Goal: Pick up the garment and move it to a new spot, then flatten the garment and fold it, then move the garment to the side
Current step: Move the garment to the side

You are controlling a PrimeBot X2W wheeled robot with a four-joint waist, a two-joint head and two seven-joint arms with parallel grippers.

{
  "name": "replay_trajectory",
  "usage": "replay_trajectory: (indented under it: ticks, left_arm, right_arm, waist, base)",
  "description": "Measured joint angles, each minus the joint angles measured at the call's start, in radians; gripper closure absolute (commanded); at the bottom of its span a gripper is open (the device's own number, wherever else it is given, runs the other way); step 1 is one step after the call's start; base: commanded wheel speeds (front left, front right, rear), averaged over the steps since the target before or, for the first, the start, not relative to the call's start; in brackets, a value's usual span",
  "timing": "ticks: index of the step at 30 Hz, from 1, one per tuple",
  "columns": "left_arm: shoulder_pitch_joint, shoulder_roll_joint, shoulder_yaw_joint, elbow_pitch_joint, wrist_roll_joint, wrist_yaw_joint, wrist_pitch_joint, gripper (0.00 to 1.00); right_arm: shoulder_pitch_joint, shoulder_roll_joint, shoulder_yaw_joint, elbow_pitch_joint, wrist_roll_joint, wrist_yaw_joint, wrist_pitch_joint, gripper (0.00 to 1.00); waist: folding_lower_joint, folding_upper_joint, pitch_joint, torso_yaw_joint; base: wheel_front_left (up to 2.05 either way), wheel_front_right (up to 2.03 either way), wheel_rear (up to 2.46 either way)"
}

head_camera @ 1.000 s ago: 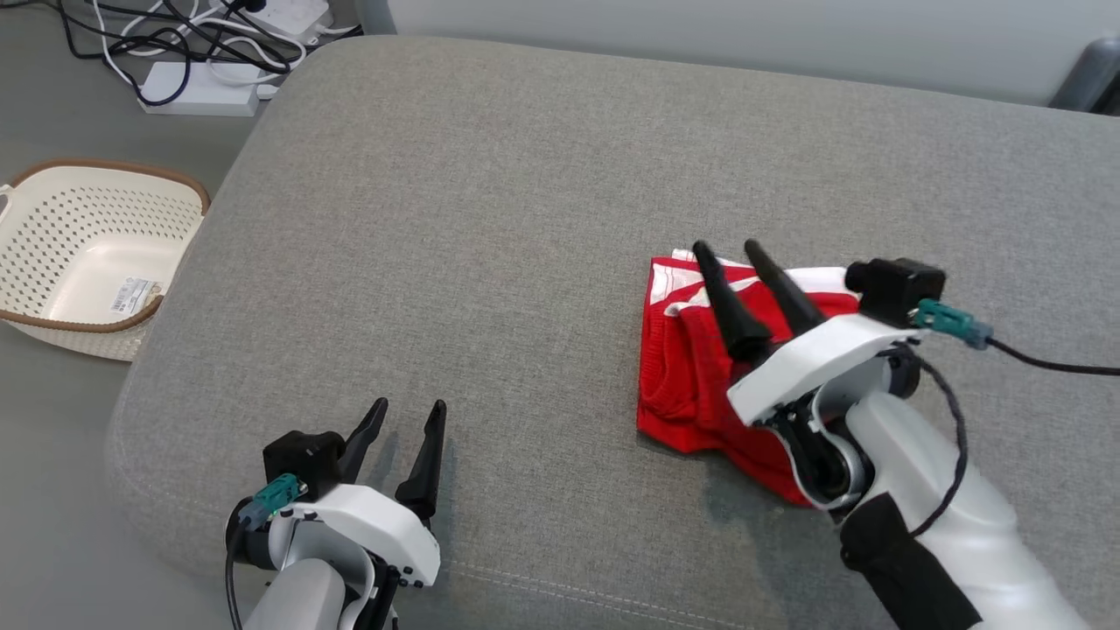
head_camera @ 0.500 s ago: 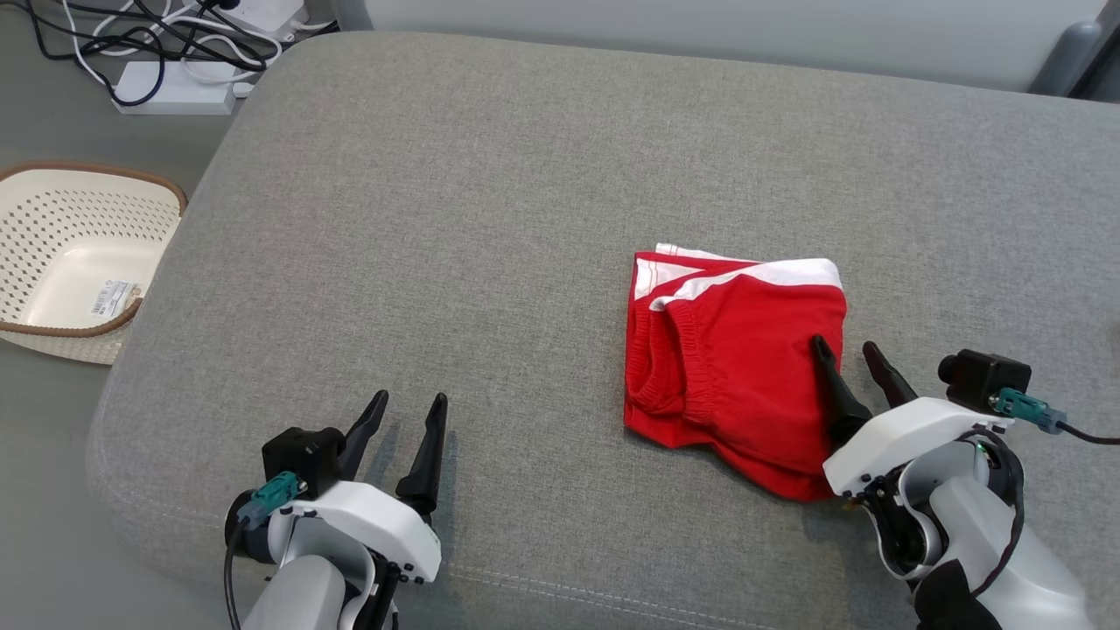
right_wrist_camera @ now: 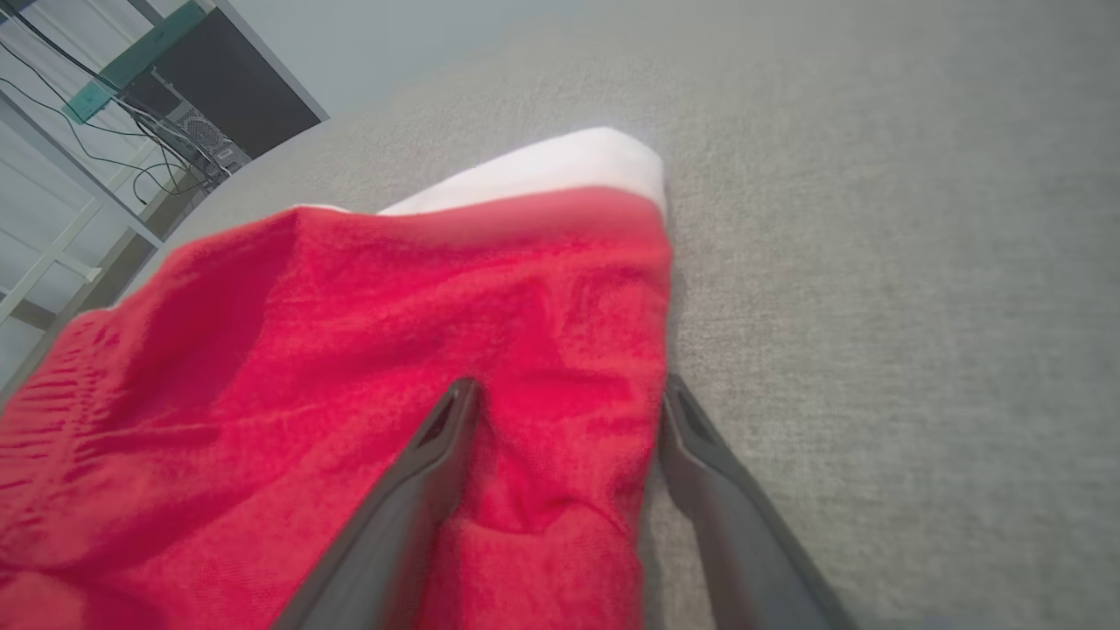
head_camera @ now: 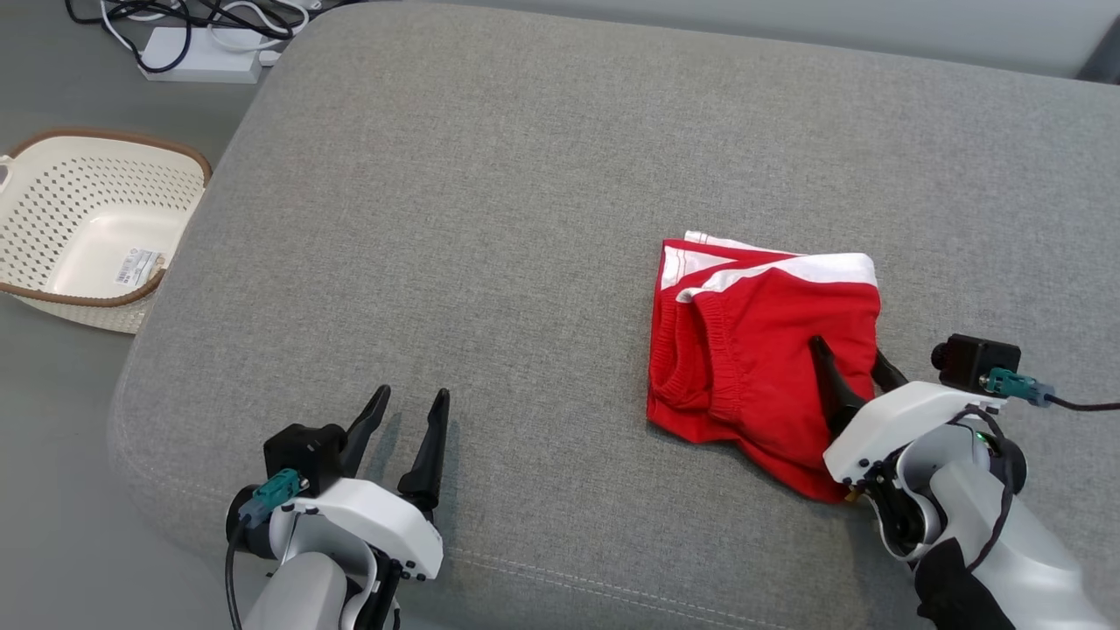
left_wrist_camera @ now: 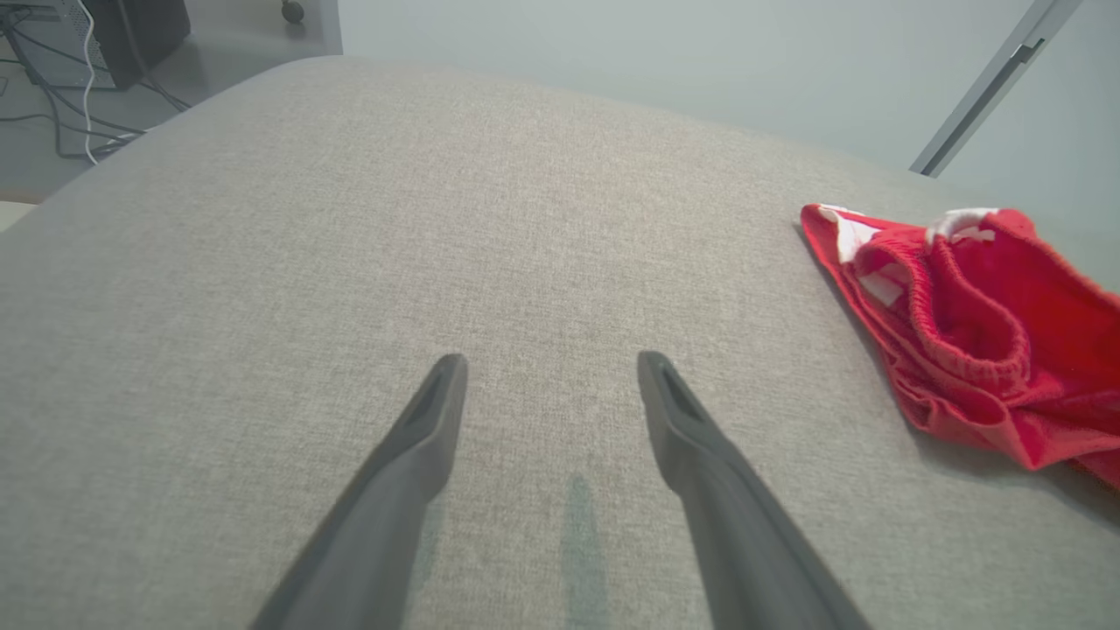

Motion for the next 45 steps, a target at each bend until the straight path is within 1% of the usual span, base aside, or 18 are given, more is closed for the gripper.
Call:
replay_trajectory:
  ticks: [2, 3, 4, 5, 10, 17, 23, 29, 35, 41, 45]
  left_arm:
    - [0.0, 0.0, 0.0, -0.001, -0.003, 0.0, 0.0, 0.0]
    - [0.0, 0.0, -0.001, -0.002, -0.007, 0.0, 0.0, 0.0]
    - [0.0, 0.0, -0.001, -0.002, -0.007, 0.0, 0.0, 0.0]
    - [0.0, 0.0, -0.001, -0.002, -0.007, 0.0, 0.0, 0.0]
    - [-0.002, 0.0, -0.001, -0.005, -0.008, 0.0, 0.0, 0.0]
    - [0.0, 0.0, 0.005, -0.006, -0.008, 0.0, 0.0, 0.0]
    - [0.026, 0.001, 0.01, -0.026, -0.006, 0.002, 0.0, 0.0]
    - [0.079, 0.003, 0.017, -0.049, 0.003, 0.009, 0.0, 0.0]
    - [0.115, 0.006, 0.028, -0.071, 0.011, 0.017, 0.0, 0.0]
    - [0.128, 0.007, 0.044, -0.107, 0.02, 0.017, 0.0, 0.0]
    - [0.129, 0.007, 0.047, -0.13, 0.021, 0.017, 0.0, 0.0]
  right_arm:
    - [-0.014, -0.001, 0.007, 0.013, -0.006, 0.0, 0.02, 0.54]
    - [-0.02, -0.001, 0.009, 0.019, -0.008, 0.0, 0.028, 0.66]
    - [-0.027, -0.001, 0.013, 0.024, -0.008, 0.0, 0.033, 0.95]
    - [-0.033, -0.001, 0.014, 0.028, -0.009, 0.0, 0.038, 1.0]
    - [-0.039, 0.004, 0.022, 0.035, -0.015, 0.0, 0.033, 1.0]
    - [-0.035, 0.001, 0.001, 0.038, -0.043, 0.0, -0.019, 1.0]
    - [0.038, 0.004, -0.021, 0.031, -0.041, 0.0, -0.028, 1.0]
    - [0.123, 0.007, -0.022, 0.021, -0.037, 0.0, -0.035, 1.0]
    - [0.167, -0.003, -0.027, 0.012, -0.033, 0.0, -0.035, 1.0]
    - [0.185, -0.021, -0.038, 0.003, -0.033, 0.0, -0.036, 1.0]
    - [0.195, -0.026, -0.057, 0.002, -0.033, 0.0, -0.036, 1.0]
  waist:
    - [0.0, 0.0, 0.004, 0.005]
    - [0.0, 0.0, 0.005, 0.008]
    - [0.0, 0.0, 0.007, 0.009]
    - [0.0, 0.0, 0.007, 0.011]
    - [0.0, 0.0, 0.007, 0.011]
    - [0.0, 0.0, -0.03, -0.002]
    - [0.0, 0.0, -0.093, -0.036]
    - [0.0001, 0.0, -0.148, -0.12]
    - [0.0, 0.0, -0.189, -0.231]
    - [0.0, 0.0, -0.204, -0.34]
    - [0.0, 0.0, -0.202, -0.396]
  base:
    - [0.0, 0.0, 0.0]
    - [0.0, 0.0, 0.0]
    - [0.0, 0.0, 0.0]
    - [0.0, 0.0, 0.0]
    - [0.0, 0.0, 0.0]
    - [0.0, 0.0, 0.0]
    - [0.0, 0.0, 0.0]
    - [0.0, 0.0, 0.0]
    - [0.0, 0.0, 0.0]
    - [0.0, 0.0, 0.0]
    - [0.0, 0.0, 0.0]
